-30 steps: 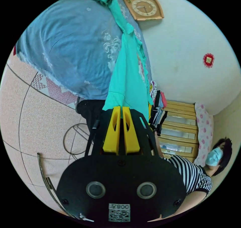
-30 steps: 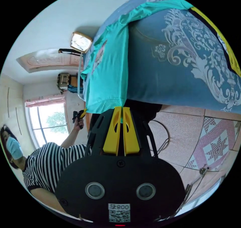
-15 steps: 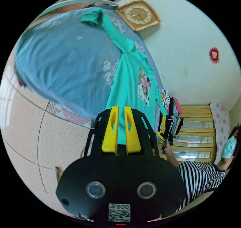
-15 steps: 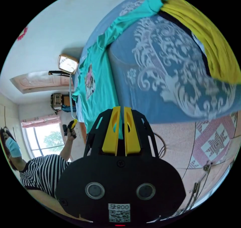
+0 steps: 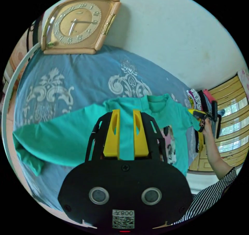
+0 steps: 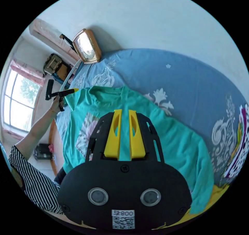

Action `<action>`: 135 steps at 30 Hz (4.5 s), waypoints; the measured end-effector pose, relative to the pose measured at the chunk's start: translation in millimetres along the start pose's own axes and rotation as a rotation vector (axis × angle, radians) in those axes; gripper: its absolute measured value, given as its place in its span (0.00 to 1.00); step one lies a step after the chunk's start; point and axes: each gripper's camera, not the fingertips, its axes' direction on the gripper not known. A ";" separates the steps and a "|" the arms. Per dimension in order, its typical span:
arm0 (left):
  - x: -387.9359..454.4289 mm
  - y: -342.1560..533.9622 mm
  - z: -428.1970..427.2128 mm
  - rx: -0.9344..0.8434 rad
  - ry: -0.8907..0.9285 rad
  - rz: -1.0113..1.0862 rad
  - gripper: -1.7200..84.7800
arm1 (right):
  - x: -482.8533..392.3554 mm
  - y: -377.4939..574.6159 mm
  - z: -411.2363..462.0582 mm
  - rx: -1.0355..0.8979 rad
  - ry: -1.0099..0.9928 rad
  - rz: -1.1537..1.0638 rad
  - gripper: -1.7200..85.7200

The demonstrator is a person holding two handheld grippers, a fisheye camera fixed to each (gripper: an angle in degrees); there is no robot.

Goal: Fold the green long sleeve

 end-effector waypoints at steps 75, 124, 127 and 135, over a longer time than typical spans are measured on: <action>140.0 56.2 548.9 0.072 0.066 0.191 0.02 | -29.2 -87.5 85.4 -0.022 0.107 -0.204 0.02; 542.2 229.9 963.8 -0.458 1.327 -0.034 0.16 | 244.3 535.4 -178.2 0.730 -0.463 0.573 0.03; 530.2 224.2 962.0 -0.450 1.287 -0.042 0.09 | 244.1 541.8 -164.4 0.692 -0.498 0.544 0.04; 499.7 197.3 930.1 -0.384 1.322 -0.009 0.06 | 267.4 582.2 -122.9 0.685 -0.654 0.565 0.11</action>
